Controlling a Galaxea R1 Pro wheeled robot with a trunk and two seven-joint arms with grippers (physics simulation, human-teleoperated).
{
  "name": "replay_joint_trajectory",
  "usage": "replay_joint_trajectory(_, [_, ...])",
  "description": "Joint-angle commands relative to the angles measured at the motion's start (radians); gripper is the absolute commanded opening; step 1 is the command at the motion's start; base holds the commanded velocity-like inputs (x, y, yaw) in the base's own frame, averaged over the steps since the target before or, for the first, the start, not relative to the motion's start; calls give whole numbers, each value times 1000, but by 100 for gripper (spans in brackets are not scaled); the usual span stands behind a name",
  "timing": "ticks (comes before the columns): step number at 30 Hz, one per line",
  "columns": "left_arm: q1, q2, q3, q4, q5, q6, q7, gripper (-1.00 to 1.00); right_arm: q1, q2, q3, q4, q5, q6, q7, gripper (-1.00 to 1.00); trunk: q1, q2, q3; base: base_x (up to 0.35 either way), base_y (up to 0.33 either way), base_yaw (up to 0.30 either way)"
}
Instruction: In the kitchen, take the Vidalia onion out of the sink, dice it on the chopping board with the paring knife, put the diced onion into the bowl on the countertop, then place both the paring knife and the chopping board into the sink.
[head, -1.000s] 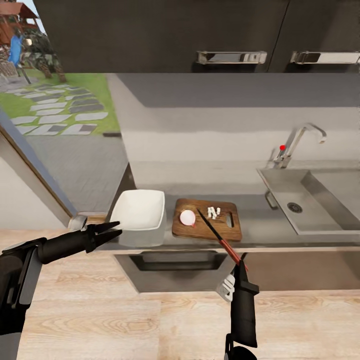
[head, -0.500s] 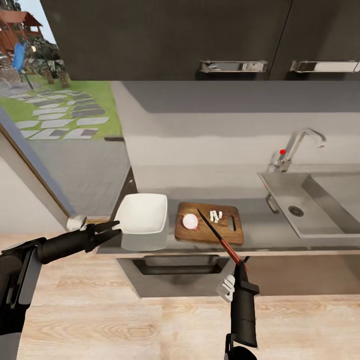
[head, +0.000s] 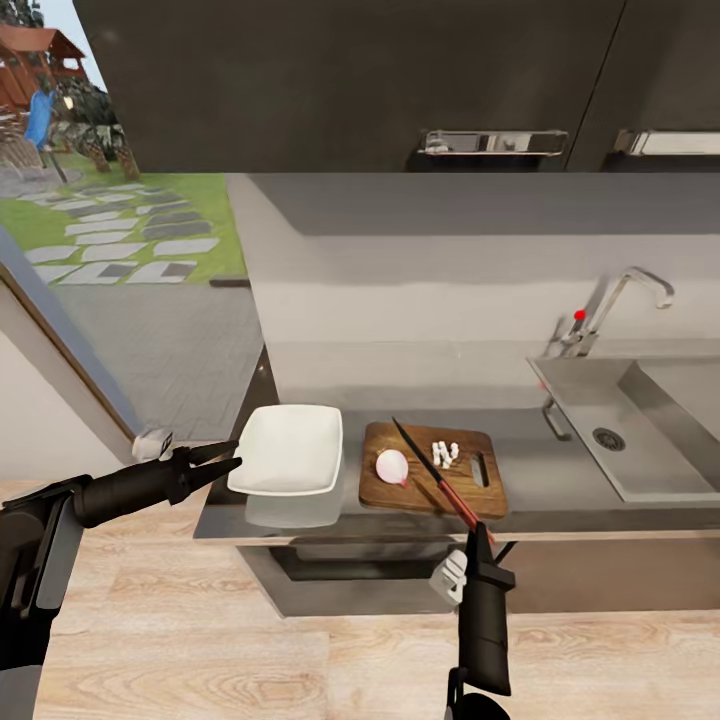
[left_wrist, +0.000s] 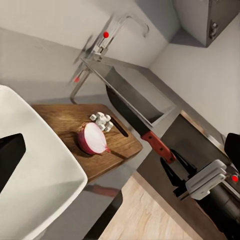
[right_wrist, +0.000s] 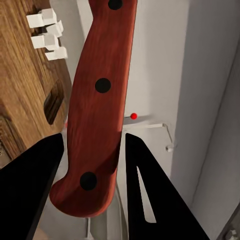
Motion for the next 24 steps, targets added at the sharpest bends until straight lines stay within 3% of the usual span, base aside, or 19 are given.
replay_joint_trajectory(1, [-1, 0, 0, 0, 2, 10, -2, 100, -1, 0, 2, 1, 0, 5, -2, -100, 1, -2, -2, 4, 4, 0])
replay_joint_trajectory(13, [-1, 1, 0, 1, 3, 10, -2, 100, -1, 0, 2, 3, 0, 4, -2, -100, 1, -2, -14, -90, 70, 0])
replay_joint_trajectory(24, [-1, 0, 0, 1, 4, 12, 2, 100, -1, 0, 2, 5, 0, 5, -3, -100, 1, -2, -14, 61, 18, 0])
